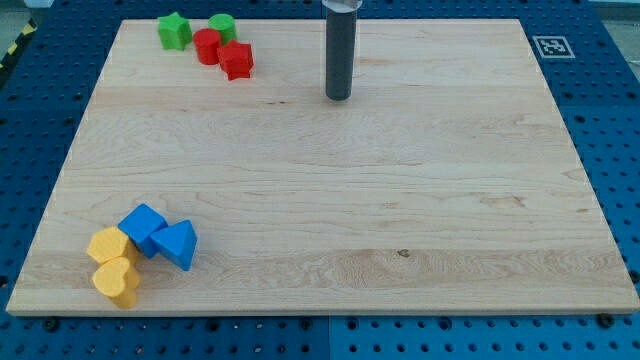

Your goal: Move your arm to the top left

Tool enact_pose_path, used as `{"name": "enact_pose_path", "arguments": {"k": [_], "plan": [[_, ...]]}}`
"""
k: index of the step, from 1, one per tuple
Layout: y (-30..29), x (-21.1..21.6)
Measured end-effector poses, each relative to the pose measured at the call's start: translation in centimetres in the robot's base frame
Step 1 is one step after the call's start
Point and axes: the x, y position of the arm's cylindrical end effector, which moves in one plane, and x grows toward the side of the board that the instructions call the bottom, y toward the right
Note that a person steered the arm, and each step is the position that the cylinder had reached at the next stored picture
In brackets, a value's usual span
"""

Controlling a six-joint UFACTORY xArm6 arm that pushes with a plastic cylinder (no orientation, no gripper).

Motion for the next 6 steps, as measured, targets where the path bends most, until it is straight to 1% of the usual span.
{"name": "enact_pose_path", "arguments": {"k": [1, 2, 3, 4, 5, 6], "plan": [[-0.1, 0.0], [-5.8, 0.0], [-16.1, 0.0], [-26.5, -1.0], [-32.3, -3.2], [-32.2, -8.1]]}}
